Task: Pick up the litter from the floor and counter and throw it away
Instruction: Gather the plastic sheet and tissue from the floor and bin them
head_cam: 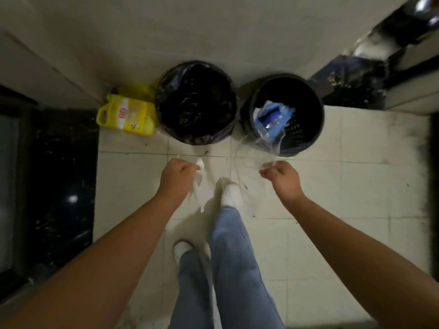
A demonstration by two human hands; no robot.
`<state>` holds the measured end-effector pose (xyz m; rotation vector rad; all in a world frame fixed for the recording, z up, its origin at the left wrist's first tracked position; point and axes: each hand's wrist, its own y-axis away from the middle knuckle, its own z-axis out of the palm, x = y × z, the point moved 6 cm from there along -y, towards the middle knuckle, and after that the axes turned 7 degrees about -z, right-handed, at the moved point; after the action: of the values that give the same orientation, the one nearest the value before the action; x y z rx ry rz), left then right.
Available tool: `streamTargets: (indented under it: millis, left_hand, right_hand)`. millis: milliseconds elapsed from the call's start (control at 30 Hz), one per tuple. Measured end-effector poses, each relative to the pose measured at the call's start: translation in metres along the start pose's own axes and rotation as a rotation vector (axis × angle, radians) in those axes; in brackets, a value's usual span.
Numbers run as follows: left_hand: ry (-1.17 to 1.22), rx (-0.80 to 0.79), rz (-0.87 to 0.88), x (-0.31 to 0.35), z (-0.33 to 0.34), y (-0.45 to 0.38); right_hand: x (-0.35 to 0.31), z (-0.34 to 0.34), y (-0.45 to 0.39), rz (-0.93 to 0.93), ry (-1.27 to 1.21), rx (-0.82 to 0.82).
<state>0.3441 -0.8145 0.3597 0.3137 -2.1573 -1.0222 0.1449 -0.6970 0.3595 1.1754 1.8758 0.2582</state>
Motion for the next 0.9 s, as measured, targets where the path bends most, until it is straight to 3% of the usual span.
streamTargets:
  millis: [167, 267, 367, 500, 633, 767, 900]
  left_hand:
    - [-0.153, -0.095, 0.164, 0.089, 0.072, 0.014]
    - [-0.162, -0.119, 0.17, 0.146, 0.112, 0.008]
    - [-0.174, -0.121, 0.128, 0.196, 0.156, -0.002]
    - [-0.251, -0.151, 0.14, 0.229, 0.198, -0.021]
    - [-0.372, -0.159, 0.143, 0.24, 0.244, -0.055]
    - [-0.516, -0.137, 0.168, 0.229, 0.28, -0.102]
    - [-0.681, -0.095, 0.256, 0.215, 0.311, -0.165]
  right_hand:
    - [0.016, -0.115, -0.015, -0.037, -0.492, 0.239]
    - [0.03, -0.171, -0.044, 0.001, -0.839, 0.336]
    - [0.051, -0.203, -0.075, 0.105, -1.11, 0.403]
    - [0.075, -0.199, -0.114, 0.255, -1.218, 0.408]
    - [0.106, -0.168, -0.163, 0.313, -1.001, 0.31]
    - [0.116, -0.129, -0.21, 0.187, -0.334, 0.1]
    - [0.135, -0.08, -0.265, 0.086, 0.046, -0.105]
